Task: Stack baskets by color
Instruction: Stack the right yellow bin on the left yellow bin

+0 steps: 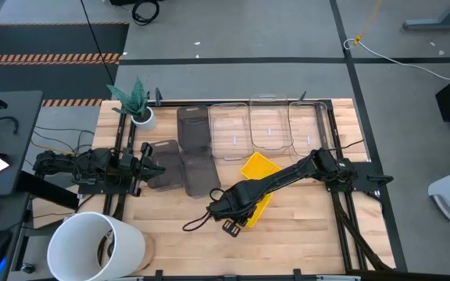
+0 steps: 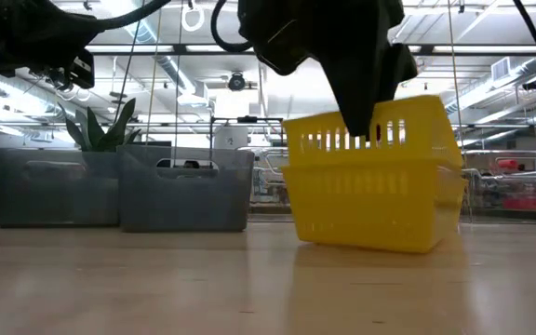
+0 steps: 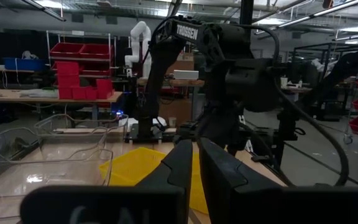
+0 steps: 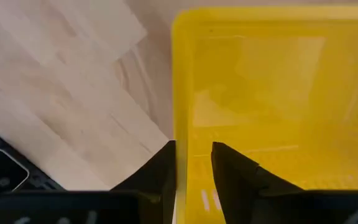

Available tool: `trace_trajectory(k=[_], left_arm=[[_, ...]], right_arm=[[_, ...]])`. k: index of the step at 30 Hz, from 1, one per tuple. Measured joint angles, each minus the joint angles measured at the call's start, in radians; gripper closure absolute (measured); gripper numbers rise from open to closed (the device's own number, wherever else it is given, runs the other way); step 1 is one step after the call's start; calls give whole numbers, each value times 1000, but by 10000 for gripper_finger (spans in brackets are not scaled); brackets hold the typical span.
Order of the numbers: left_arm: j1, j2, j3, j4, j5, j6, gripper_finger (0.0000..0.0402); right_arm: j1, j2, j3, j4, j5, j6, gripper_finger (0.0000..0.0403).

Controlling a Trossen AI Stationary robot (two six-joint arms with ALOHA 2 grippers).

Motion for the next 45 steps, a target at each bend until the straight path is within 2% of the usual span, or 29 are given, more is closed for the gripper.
trace_trajectory(k=[10,16,19,24,27,33,37,45], left_arm=[[0,0,0,0,0,0,371],[0,0,0,0,0,0,364],[0,0,0,0,0,0,363],[0,0,0,0,0,0,370],[0,0,0,0,0,0,373],[0,0,0,0,0,0,367],[0,0,0,0,0,0,365],[0,0,0,0,0,0,376]], right_arm=[[22,0,3,55,-114,-36,288],[22,-1,66,42,-154,-70,271],[22,-2,119,-11,-113,-105,263],[21,-3,163,-152,73,-148,259],[21,-2,162,-220,124,-147,260],[15,-2,77,-206,241,-127,260],[20,0,-3,-106,238,-130,260],[45,-2,-87,112,100,-126,261]])
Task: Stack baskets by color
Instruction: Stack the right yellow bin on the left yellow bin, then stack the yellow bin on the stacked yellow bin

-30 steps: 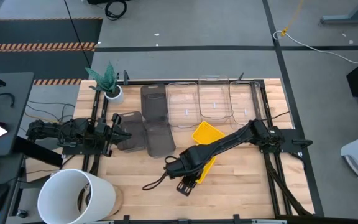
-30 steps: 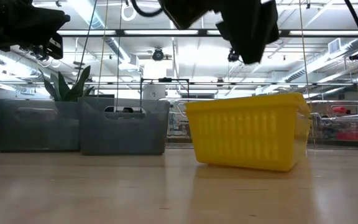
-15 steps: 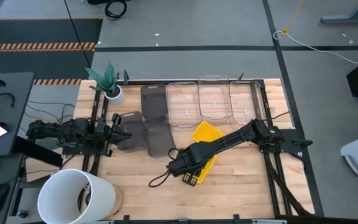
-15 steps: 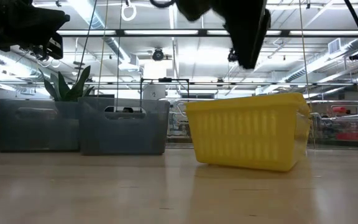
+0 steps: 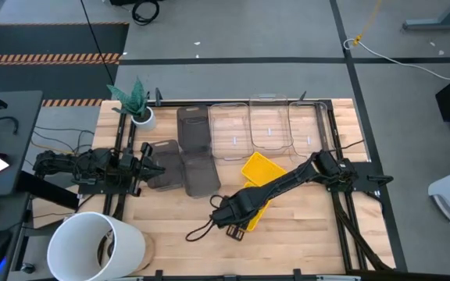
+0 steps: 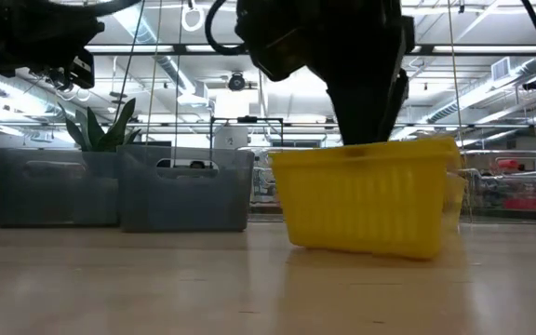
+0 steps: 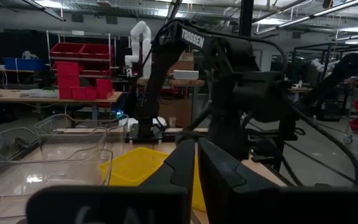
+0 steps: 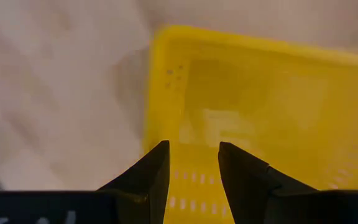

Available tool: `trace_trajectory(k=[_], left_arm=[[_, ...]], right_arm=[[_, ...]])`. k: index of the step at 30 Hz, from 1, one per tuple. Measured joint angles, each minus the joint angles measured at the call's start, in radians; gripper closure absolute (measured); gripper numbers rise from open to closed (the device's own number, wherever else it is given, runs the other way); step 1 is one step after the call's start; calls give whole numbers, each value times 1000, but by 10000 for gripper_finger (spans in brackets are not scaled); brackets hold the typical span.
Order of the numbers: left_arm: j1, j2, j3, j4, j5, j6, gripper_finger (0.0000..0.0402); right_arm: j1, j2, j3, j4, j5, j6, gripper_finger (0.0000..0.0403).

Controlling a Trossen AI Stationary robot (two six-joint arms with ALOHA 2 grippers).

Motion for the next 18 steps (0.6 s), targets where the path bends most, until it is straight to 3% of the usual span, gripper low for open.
trace_trajectory(k=[11,15,18], left_arm=[[0,0,0,0,0,0,366],[0,0,0,0,0,0,372],[0,0,0,0,0,0,375]], right_arm=[[44,0,6,170,-198,11,261],[47,0,38,128,-261,20,261],[47,0,100,25,-221,1,261]])
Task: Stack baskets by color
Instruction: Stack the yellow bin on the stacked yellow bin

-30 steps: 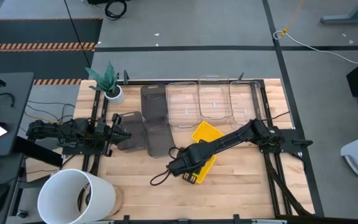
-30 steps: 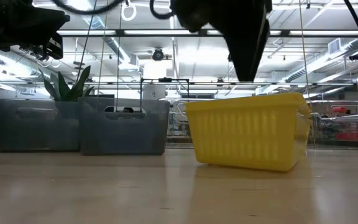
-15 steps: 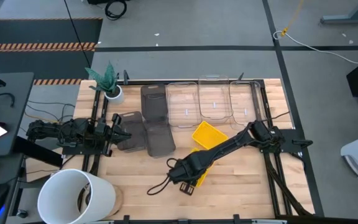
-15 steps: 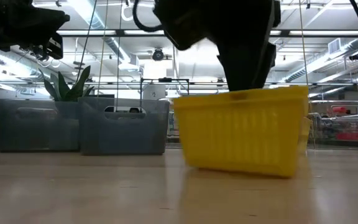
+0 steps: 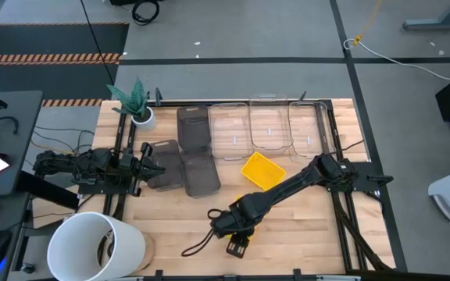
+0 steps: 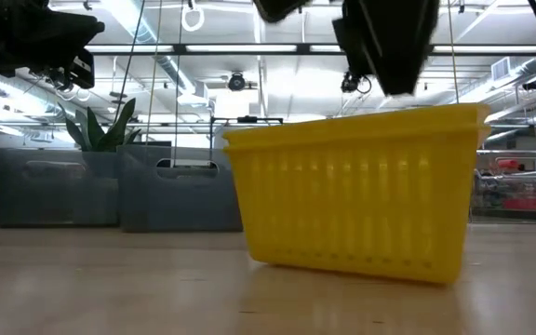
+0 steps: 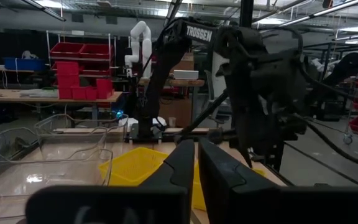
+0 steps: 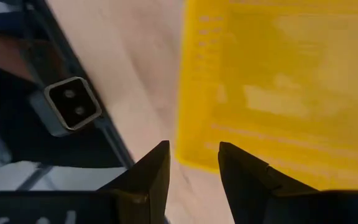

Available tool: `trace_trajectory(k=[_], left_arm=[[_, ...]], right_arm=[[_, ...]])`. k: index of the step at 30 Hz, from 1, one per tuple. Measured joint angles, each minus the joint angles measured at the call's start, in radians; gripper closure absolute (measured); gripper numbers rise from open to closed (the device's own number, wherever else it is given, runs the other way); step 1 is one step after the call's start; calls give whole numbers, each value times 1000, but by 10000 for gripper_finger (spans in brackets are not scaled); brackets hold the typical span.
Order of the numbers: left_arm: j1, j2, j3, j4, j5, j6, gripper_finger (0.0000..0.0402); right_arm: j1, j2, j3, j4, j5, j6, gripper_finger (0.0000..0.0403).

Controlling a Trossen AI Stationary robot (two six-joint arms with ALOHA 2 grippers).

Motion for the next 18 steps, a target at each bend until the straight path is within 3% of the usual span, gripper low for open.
trace_trajectory(k=[6,18], left_arm=[[0,0,0,0,0,0,373],[0,0,0,0,0,0,370]], right_arm=[[0,-2,91,-203,150,-80,261],[-21,-53,86,-393,258,-212,297]])
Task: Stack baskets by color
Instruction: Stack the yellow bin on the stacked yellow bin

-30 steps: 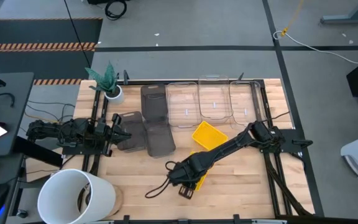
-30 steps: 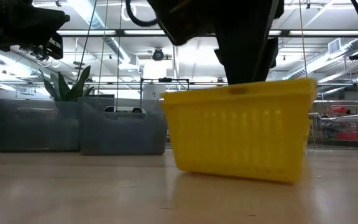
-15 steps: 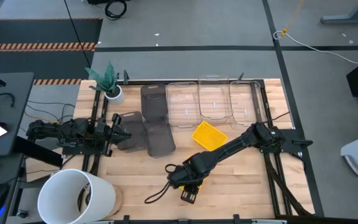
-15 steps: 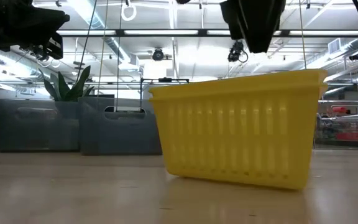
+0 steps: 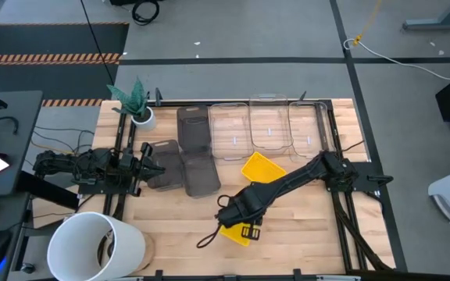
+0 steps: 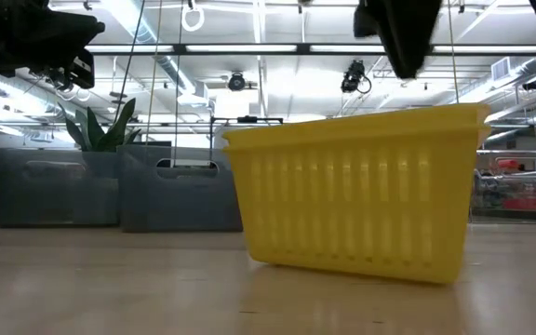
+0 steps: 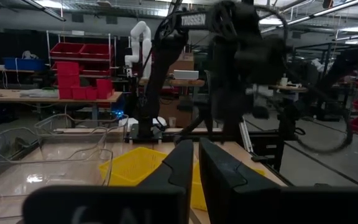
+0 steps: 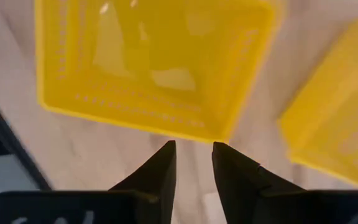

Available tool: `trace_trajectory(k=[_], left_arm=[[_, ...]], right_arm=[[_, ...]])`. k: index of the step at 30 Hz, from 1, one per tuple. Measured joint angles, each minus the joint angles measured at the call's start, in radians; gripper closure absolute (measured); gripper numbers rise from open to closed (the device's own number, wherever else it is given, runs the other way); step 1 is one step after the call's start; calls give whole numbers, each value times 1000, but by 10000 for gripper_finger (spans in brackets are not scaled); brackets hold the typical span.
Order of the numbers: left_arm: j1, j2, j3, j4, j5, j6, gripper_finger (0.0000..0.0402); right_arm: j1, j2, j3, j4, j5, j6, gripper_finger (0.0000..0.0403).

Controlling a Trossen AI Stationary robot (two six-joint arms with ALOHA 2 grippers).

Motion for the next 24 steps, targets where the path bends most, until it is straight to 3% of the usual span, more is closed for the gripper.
trace_trajectory(k=[10,20,24], left_arm=[[0,0,0,0,0,0,366],[0,0,0,0,0,0,375],[0,0,0,0,0,0,375]], right_arm=[[31,-119,1,-31,185,-150,334],[42,-131,-117,-27,183,-511,337],[37,-131,-204,-27,183,-570,337]])
